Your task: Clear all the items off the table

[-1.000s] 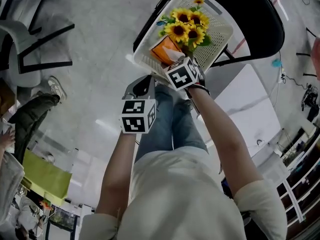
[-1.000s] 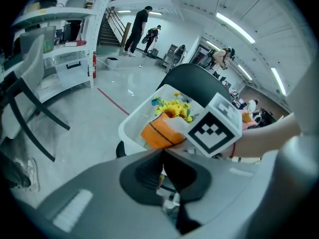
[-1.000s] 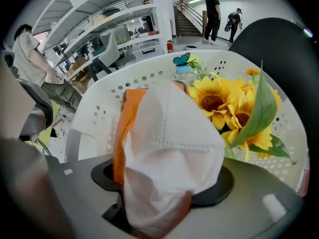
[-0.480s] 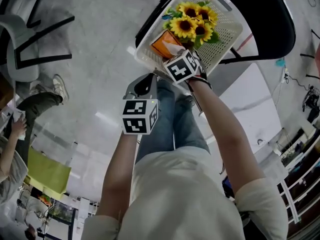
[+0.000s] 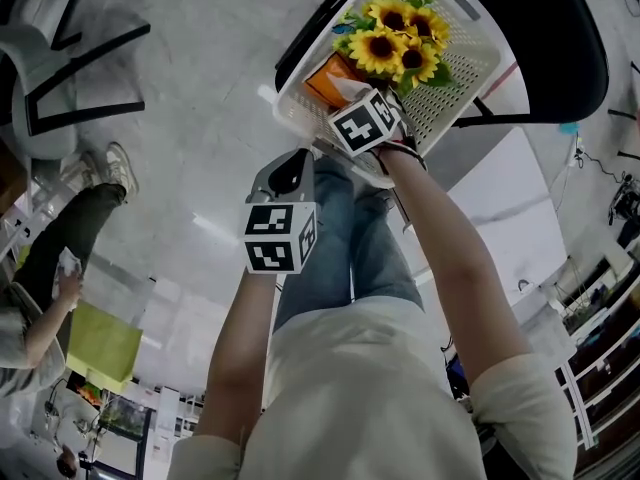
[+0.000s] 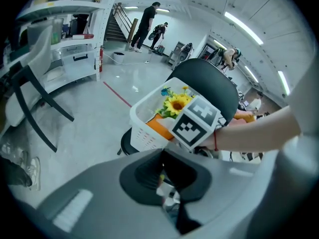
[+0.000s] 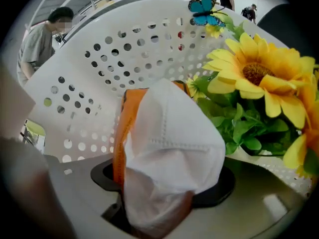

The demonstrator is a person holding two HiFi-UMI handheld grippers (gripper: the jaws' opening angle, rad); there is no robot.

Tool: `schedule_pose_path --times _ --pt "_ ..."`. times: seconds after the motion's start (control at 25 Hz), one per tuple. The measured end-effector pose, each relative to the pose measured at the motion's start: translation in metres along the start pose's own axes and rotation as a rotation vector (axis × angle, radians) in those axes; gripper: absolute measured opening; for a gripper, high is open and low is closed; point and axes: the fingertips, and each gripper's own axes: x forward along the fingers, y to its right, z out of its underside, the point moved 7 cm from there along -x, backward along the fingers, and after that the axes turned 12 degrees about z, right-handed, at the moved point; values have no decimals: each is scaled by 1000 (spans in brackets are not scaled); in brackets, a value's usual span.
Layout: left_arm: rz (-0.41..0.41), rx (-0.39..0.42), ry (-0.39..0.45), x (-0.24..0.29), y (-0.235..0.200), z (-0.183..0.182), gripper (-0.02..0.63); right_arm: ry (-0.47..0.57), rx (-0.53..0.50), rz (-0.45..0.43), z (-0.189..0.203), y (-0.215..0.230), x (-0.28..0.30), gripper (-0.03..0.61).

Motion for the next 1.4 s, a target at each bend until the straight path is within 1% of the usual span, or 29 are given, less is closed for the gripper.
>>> schedule_pose_path --times 0.52,0.8,0.92,1.04,1.24,1.4 --pt "-5 -8 -18 4 -3 13 9 -28 15 20 6 1 22 376" --pt "-8 -10 -7 1 -5 12 9 -40 35 13 4 -1 24 405" --pt "-6 0 -3 -2 -2 11 9 -44 51 0 3 -3 20 433" --pt "-1 7 4 -5 2 9 9 -38 68 -4 2 -2 13 444" --pt "2 20 18 -9 9 4 9 -1 85 1 -2 0 -5 448" --pt "8 31 33 -13 16 0 9 32 88 25 -5 7 -25 448"
